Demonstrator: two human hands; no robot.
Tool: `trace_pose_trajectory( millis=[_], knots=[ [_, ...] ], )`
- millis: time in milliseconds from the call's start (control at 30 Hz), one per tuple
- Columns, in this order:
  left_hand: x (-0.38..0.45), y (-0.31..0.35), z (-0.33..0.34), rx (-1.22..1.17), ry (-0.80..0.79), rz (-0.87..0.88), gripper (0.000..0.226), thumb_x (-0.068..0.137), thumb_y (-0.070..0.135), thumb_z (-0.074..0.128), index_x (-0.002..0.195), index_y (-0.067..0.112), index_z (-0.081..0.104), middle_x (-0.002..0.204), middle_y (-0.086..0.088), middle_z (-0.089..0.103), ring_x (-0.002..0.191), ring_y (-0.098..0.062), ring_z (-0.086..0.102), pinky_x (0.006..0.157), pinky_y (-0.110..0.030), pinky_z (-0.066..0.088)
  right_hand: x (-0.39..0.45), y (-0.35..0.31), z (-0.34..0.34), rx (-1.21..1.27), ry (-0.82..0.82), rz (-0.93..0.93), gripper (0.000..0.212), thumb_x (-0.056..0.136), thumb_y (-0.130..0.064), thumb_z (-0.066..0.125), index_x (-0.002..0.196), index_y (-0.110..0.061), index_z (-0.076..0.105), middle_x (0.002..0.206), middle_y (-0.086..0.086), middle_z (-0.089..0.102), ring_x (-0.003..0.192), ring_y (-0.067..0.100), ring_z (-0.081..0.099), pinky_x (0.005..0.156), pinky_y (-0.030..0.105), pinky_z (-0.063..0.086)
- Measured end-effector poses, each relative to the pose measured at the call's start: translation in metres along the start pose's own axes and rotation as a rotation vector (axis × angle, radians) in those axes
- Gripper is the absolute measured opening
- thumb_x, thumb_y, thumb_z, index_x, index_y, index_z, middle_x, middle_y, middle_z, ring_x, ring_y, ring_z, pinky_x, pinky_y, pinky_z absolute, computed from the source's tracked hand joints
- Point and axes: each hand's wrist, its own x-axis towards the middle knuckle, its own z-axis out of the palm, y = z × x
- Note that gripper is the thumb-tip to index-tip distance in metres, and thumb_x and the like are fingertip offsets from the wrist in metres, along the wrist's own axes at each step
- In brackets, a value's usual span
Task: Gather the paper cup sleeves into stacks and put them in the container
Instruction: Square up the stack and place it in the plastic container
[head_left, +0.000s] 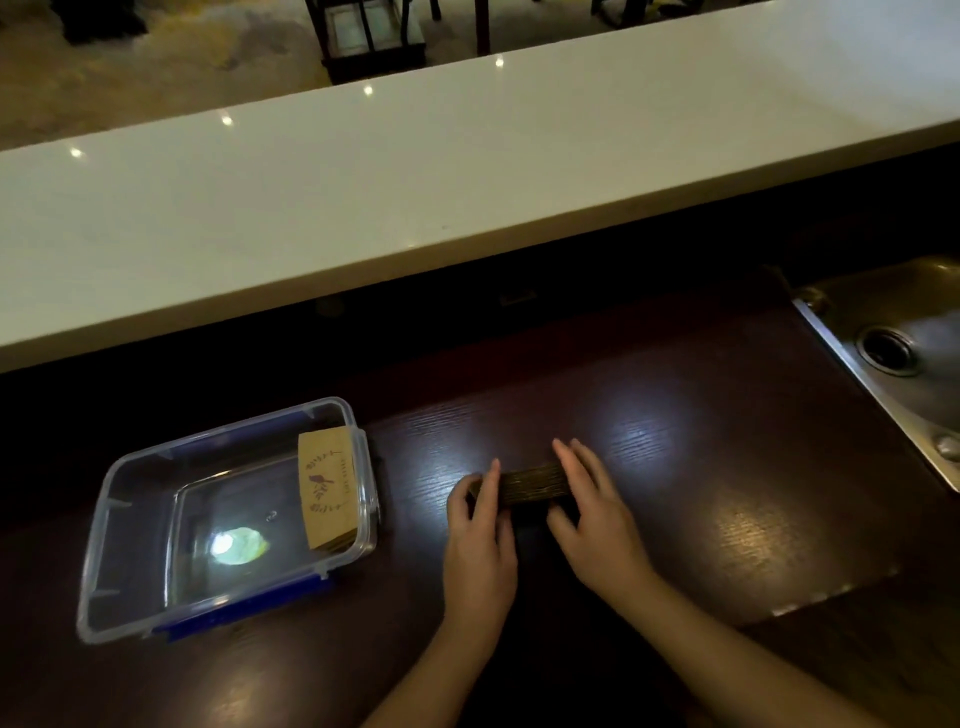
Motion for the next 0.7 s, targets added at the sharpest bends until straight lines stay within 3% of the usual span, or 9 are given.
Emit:
trace_pose_trajectory(
  millis=[100, 200, 267, 367, 500, 567, 633, 700],
  knots=[
    [-0.001, 0.001, 0.004, 0.005, -0.014, -0.027, 0.071, 0.090, 0.008, 0.053, 0.145, 0.038, 0.020, 0.144, -0.001, 0.039, 0.111, 0.003, 0.044, 0.072, 0.003, 0.035, 0.002, -0.002, 0.002, 0.034, 0.012, 0.014, 0.074, 0.086, -0.015, 0.057, 0.151, -0.029, 0.025, 0.163, 0.001, 0.017, 0.142, 0.017, 0.031, 0.101, 0.023, 0.032],
    [0.001, 0.001, 0.004, 0.025, -0.039, -0.050, 0.066, 0.092, 0.013, 0.052, 0.148, 0.033, 0.023, 0.145, 0.002, 0.038, 0.103, 0.007, 0.045, 0.063, 0.002, 0.035, 0.005, -0.005, 0.004, 0.081, 0.016, 0.037, 0.072, 0.087, -0.016, 0.054, 0.151, -0.030, 0.025, 0.161, 0.001, 0.020, 0.142, 0.016, 0.031, 0.102, 0.022, 0.030],
    [0.002, 0.001, 0.001, 0.036, -0.048, -0.047, 0.063, 0.092, 0.016, 0.052, 0.148, 0.032, 0.025, 0.141, 0.004, 0.041, 0.099, 0.001, 0.052, 0.063, -0.001, 0.035, 0.006, -0.006, 0.002, 0.110, 0.010, 0.043, 0.070, 0.086, -0.015, 0.054, 0.149, -0.031, 0.028, 0.154, -0.002, 0.030, 0.135, 0.013, 0.038, 0.098, 0.015, 0.031],
    [0.006, 0.001, -0.008, 0.016, -0.059, -0.012, 0.056, 0.091, 0.018, 0.056, 0.143, 0.030, 0.038, 0.130, 0.005, 0.051, 0.101, -0.008, 0.058, 0.073, -0.007, 0.039, 0.012, -0.007, -0.006, 0.195, 0.008, 0.050, 0.072, 0.083, -0.011, 0.059, 0.145, -0.036, 0.035, 0.131, -0.013, 0.041, 0.114, 0.007, 0.051, 0.082, 0.002, 0.034],
    [0.010, 0.003, -0.027, -0.108, -0.058, -0.025, 0.049, 0.084, 0.016, 0.068, 0.132, 0.018, 0.054, 0.117, 0.008, 0.060, 0.106, -0.009, 0.060, 0.092, -0.023, 0.045, 0.024, -0.011, -0.033, 0.650, -0.032, 0.123, 0.092, 0.075, 0.007, 0.065, 0.142, -0.047, 0.034, 0.110, 0.001, 0.063, 0.089, 0.008, 0.062, 0.077, 0.016, 0.051],
    [0.008, 0.013, -0.035, -0.328, -0.053, -0.162, 0.046, 0.083, 0.010, 0.070, 0.126, 0.019, 0.058, 0.112, 0.011, 0.067, 0.103, -0.003, 0.062, 0.089, -0.021, 0.048, 0.026, -0.013, -0.043, 0.844, -0.028, 0.174, 0.094, 0.074, 0.010, 0.070, 0.143, -0.041, 0.032, 0.108, 0.005, 0.066, 0.095, 0.013, 0.066, 0.079, 0.021, 0.054],
    [0.003, 0.026, -0.037, -0.574, -0.038, -0.286, 0.041, 0.082, 0.003, 0.068, 0.115, 0.026, 0.061, 0.097, 0.013, 0.072, 0.093, 0.001, 0.066, 0.078, -0.014, 0.051, 0.023, -0.018, -0.047, 1.097, -0.060, 0.299, 0.088, 0.071, 0.005, 0.074, 0.142, -0.031, 0.038, 0.107, 0.007, 0.070, 0.099, 0.019, 0.069, 0.078, 0.024, 0.055],
    [-0.001, 0.038, -0.036, -0.751, -0.015, -0.393, 0.037, 0.082, -0.001, 0.066, 0.107, 0.026, 0.062, 0.095, 0.006, 0.074, 0.090, -0.003, 0.069, 0.075, -0.017, 0.054, 0.017, -0.024, -0.043, 1.310, -0.155, 0.390, 0.063, 0.068, -0.002, 0.073, 0.128, -0.017, 0.056, 0.104, 0.010, 0.074, 0.097, 0.022, 0.072, 0.076, 0.027, 0.057]
  ],
)
